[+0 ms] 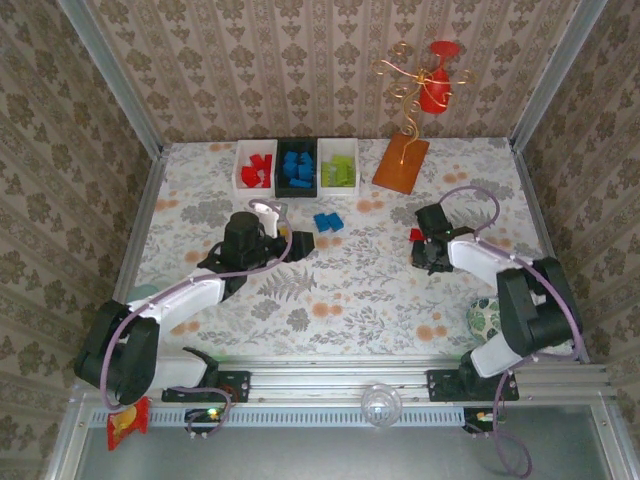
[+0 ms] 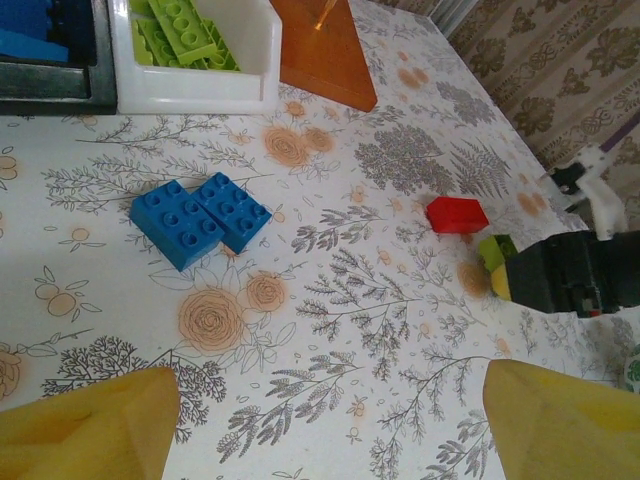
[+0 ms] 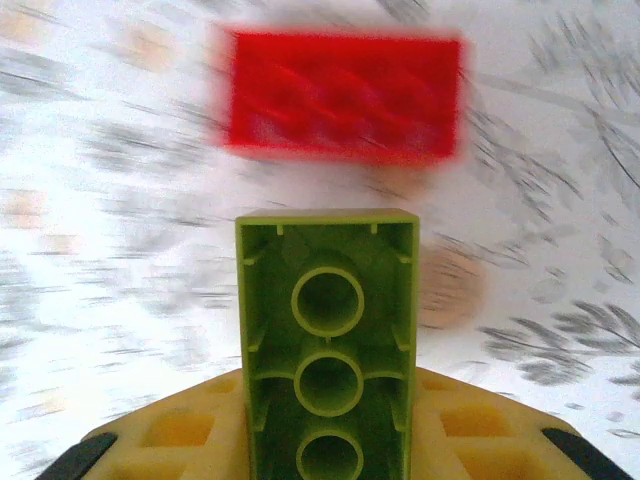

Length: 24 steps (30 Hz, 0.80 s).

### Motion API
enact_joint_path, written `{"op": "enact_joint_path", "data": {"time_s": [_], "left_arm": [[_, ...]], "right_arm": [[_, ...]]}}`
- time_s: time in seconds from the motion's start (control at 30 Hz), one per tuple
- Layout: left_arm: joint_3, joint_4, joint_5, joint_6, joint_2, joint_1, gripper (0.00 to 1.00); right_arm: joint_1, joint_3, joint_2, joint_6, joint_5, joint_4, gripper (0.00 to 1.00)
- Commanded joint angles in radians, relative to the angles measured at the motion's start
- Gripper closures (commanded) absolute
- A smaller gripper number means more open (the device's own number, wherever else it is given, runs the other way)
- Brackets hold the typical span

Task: Sort the legos into containers by color
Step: Pick up the lego from the middle-right of the table, then place the lego in the container.

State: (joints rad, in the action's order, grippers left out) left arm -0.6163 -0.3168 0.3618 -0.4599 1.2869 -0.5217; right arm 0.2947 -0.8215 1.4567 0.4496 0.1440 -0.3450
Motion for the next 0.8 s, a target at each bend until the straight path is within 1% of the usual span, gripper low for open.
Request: {"op": "enact_joint_path", "data": {"time_s": [0.0,0.13,0.23,0.47,0.6,0.67,0.77], "left_arm": [[0.015,-0.021,-0.007,-0.001,-0.035,0.015,0.19],[0.015,-0.004,-0.004,0.001,-0.054,0.019,0.19],[0.01,0.024,-0.018,0.011,-0.064,0.019,0.19],[-0.009,0.063,-0.015,0.012,-0.068,0.022,0.19],[-0.013,0.088,-0.018,0.015,-0.081,0.022,0.19],[-0.014,0.107,-0.027,0.021,-0.093,0.021,0.19],[-0.017,0.134,-0.045,0.036,-0.113,0.022,0.19]], "right_arm": [[0.036,-0.016,-0.041,-0.009,-0.113,0.226,0.67],[0.048,-0.184,0.103,0.022,-0.21,0.321,0.67],[0.064,-0.33,0.236,0.032,-0.239,0.371,0.67],[0.066,-0.727,0.568,0.076,-0.262,0.35,0.66],[0.066,-0.946,0.747,0.099,-0.279,0.297,0.66],[0.066,-1.033,0.811,0.11,-0.293,0.272,0.65],[0.065,-1.141,0.868,0.115,-0.313,0.226,0.61]]}}
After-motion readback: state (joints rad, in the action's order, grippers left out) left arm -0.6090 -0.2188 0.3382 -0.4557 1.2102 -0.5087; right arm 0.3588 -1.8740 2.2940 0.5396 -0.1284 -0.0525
